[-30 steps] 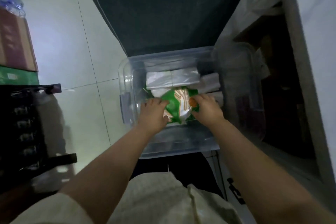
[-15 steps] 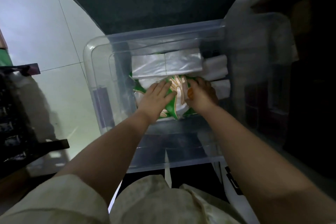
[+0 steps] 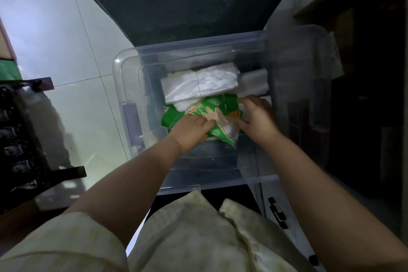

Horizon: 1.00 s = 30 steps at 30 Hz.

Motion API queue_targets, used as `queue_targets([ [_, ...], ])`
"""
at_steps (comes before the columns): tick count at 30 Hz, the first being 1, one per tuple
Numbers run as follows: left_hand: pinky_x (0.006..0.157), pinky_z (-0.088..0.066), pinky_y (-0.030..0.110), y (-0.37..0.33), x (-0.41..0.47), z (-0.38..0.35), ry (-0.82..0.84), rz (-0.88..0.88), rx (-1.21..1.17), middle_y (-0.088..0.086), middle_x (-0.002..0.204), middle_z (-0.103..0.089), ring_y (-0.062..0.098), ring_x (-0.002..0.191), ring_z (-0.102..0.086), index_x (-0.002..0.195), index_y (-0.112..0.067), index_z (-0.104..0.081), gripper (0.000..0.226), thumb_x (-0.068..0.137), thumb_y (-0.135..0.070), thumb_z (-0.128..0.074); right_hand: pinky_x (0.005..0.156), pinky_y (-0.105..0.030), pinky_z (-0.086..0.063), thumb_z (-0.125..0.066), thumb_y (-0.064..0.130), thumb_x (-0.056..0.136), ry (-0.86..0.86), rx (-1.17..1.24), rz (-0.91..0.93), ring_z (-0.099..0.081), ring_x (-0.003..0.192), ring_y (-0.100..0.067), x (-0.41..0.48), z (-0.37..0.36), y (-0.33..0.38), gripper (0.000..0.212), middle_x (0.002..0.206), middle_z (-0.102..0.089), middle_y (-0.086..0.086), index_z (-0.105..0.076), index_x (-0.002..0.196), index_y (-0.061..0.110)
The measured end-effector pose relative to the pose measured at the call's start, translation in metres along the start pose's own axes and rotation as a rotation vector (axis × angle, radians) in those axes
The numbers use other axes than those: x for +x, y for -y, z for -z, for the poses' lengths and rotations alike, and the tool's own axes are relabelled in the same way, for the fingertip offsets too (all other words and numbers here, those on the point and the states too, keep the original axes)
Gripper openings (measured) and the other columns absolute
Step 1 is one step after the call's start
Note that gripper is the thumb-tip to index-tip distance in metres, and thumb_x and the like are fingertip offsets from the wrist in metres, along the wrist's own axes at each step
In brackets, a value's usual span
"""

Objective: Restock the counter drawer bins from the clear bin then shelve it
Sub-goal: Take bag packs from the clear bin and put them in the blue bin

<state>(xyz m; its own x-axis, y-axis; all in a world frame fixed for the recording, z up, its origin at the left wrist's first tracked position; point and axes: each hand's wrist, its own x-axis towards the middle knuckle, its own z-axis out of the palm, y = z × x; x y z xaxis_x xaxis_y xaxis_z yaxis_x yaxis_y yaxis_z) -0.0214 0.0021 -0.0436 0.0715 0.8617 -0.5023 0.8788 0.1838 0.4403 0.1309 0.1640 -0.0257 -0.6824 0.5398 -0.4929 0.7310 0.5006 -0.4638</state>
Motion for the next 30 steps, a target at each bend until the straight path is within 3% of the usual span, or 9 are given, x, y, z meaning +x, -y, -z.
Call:
queue_targets([
  [3, 0.064, -0.045, 0.04, -0.012, -0.016, 0.019, -0.063, 0.003, -0.078, 0.023, 0.098, -0.066, 0.038, 0.084, -0.061, 0.12, -0.004, -0.061, 0.039, 0.082, -0.007, -0.062, 0.091, -0.044, -0.048, -0.07, 0.007, 0.075, -0.05, 0.035, -0.01, -0.055, 0.107, -0.038, -0.013, 0.019, -0.006, 0.044, 0.12, -0.061, -0.015, -0.062, 0.118, 0.008],
  [5, 0.061, -0.049, 0.042, -0.014, -0.024, 0.032, -0.146, 0.018, -0.124, 0.025, 0.097, -0.064, 0.039, 0.079, -0.061, 0.118, -0.002, -0.062, 0.036, 0.082, -0.005, -0.063, 0.091, -0.044, -0.048, -0.067, 0.003, 0.075, -0.071, 0.01, -0.032, -0.056, 0.107, -0.039, -0.02, 0.027, -0.013, 0.043, 0.12, -0.061, -0.018, -0.062, 0.118, 0.006],
  [9, 0.068, -0.052, 0.046, -0.006, -0.032, 0.061, -0.308, 0.105, -0.196, 0.021, 0.101, -0.061, 0.038, 0.087, -0.059, 0.127, -0.006, -0.057, 0.039, 0.088, -0.011, -0.061, 0.087, -0.039, -0.047, -0.066, 0.006, 0.076, -0.032, -0.057, -0.106, -0.055, 0.105, -0.04, -0.031, 0.021, -0.021, 0.041, 0.118, -0.062, -0.018, -0.063, 0.116, 0.008],
  [12, 0.075, -0.049, 0.043, 0.004, -0.02, 0.082, -0.423, 0.21, -0.24, 0.018, 0.103, -0.058, 0.034, 0.093, -0.054, 0.135, -0.013, -0.051, 0.043, 0.092, -0.014, -0.055, 0.088, -0.04, -0.049, -0.067, 0.013, 0.076, 0.089, -0.092, -0.053, -0.055, 0.107, -0.037, -0.029, 0.004, -0.016, 0.043, 0.118, -0.062, -0.014, -0.061, 0.119, 0.013],
  [15, 0.083, -0.046, 0.045, 0.016, 0.002, 0.088, -0.382, 0.263, -0.196, 0.017, 0.106, -0.056, 0.035, 0.099, -0.052, 0.137, -0.021, -0.049, 0.044, 0.094, -0.016, -0.052, 0.09, -0.044, -0.046, -0.066, 0.015, 0.076, 0.196, -0.127, 0.056, -0.049, 0.111, -0.035, -0.014, -0.017, 0.0, 0.049, 0.125, -0.057, -0.011, -0.057, 0.124, 0.016],
  [20, 0.087, -0.045, 0.045, 0.027, 0.02, 0.073, -0.384, 0.331, -0.157, 0.014, 0.111, -0.059, 0.035, 0.102, -0.052, 0.138, -0.024, -0.047, 0.05, 0.09, -0.01, -0.052, 0.11, -0.046, -0.027, -0.063, 0.013, 0.081, 0.33, -0.211, 0.15, -0.021, 0.139, -0.033, 0.025, -0.058, 0.02, 0.071, 0.154, -0.025, -0.011, -0.031, 0.144, 0.017],
  [24, 0.085, -0.045, 0.042, 0.033, 0.024, 0.062, -0.466, 0.4, -0.219, 0.013, 0.111, -0.064, 0.034, 0.102, -0.055, 0.121, -0.015, -0.056, 0.037, 0.084, -0.011, -0.061, 0.116, -0.052, -0.01, -0.061, 0.021, 0.086, 0.41, -0.289, 0.11, -0.004, 0.144, -0.033, 0.048, -0.084, 0.025, 0.083, 0.159, -0.007, -0.01, -0.01, 0.151, 0.018],
  [27, 0.082, -0.047, 0.042, 0.034, 0.023, 0.059, -0.495, 0.393, -0.243, 0.012, 0.106, -0.065, 0.034, 0.101, -0.056, 0.109, -0.013, -0.061, 0.026, 0.083, -0.011, -0.064, 0.114, -0.059, -0.001, -0.057, 0.031, 0.089, 0.381, -0.354, 0.106, -0.007, 0.143, -0.034, 0.052, -0.098, 0.024, 0.083, 0.158, -0.009, -0.009, -0.003, 0.151, 0.018],
  [30, 0.083, -0.047, 0.046, 0.036, 0.022, 0.057, -0.48, 0.372, -0.241, 0.011, 0.107, -0.066, 0.033, 0.102, -0.056, 0.109, -0.011, -0.063, 0.025, 0.084, -0.012, -0.063, 0.113, -0.061, -0.001, -0.048, 0.023, 0.09, 0.299, -0.434, 0.142, -0.02, 0.137, -0.035, 0.044, -0.109, 0.023, 0.072, 0.149, -0.027, -0.015, -0.01, 0.15, 0.013],
])
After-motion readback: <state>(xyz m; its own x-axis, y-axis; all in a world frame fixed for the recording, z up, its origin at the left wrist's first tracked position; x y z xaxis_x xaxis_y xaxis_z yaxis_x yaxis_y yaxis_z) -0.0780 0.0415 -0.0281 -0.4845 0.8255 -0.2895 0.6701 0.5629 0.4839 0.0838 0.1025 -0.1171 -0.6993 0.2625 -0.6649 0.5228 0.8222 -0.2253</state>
